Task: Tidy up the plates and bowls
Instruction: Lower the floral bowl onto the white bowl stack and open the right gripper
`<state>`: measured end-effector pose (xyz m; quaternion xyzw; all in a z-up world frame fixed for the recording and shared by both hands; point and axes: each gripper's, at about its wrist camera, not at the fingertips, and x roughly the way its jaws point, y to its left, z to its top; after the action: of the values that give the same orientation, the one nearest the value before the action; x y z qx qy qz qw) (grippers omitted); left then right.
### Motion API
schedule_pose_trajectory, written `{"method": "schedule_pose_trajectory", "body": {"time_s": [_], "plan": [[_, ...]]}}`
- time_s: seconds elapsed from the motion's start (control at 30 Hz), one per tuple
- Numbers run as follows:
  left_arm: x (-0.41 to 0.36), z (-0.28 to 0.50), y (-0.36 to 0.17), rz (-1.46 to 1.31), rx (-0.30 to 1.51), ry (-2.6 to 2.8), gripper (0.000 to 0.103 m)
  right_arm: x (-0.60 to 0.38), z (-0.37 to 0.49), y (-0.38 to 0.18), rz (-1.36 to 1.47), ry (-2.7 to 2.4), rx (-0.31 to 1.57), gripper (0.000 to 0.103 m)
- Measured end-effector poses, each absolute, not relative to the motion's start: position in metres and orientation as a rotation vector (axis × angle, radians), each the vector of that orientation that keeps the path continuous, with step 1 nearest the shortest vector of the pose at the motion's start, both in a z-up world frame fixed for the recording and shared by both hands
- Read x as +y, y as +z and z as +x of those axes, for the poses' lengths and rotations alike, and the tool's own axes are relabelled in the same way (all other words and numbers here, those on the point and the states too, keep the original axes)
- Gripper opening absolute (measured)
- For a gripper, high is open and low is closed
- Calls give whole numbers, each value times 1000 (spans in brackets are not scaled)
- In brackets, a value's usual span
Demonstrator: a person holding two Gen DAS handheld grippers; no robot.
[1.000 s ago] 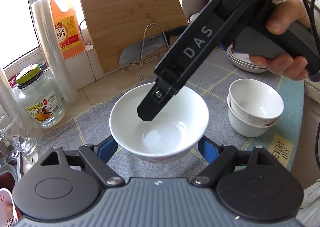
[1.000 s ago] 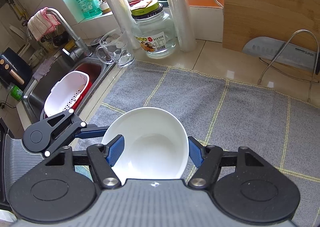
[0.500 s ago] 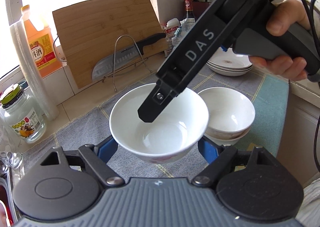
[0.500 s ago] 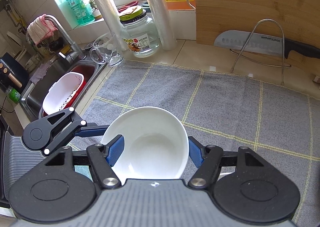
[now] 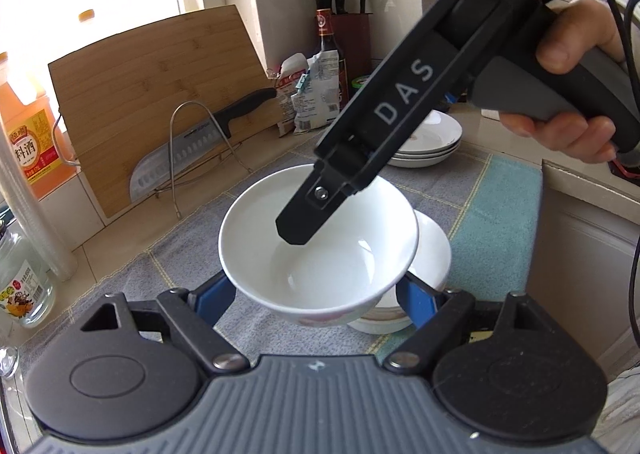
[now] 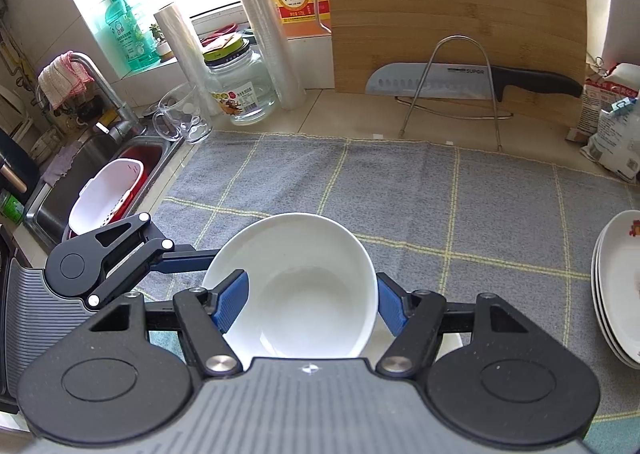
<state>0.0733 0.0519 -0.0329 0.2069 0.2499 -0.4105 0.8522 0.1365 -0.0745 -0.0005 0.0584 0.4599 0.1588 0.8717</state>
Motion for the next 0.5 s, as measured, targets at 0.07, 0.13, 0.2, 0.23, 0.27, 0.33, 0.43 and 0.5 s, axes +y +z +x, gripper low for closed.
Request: {"method": "schedule_pose_trajectory", "body": {"time_s": [0.07,0.13,0.2,0.23,0.27,0.33,0.43,0.5], "plan": [[46,72,-34,441,523,-883,87,-81,132,-1,127,313,961,73],[40,72,-35,441,523,-900,87,-87,128,-1,133,293,961,73],[35,72,-37,444,526,-915,87,-93,123,-3,141,275,963,74],[32,72,-38,445,528,-923,87,-96,121,-3,145,267,964,73],[30,72,-39,445,531,-930,87,-98,120,-4,149,260,966,73],[25,72,-41,447,537,-944,87,-102,117,-7,157,246,971,73],[19,72,-45,451,543,-956,87,-107,116,-10,165,233,978,73],[17,73,-47,450,547,-961,87,-110,115,-13,172,228,981,73]]}}
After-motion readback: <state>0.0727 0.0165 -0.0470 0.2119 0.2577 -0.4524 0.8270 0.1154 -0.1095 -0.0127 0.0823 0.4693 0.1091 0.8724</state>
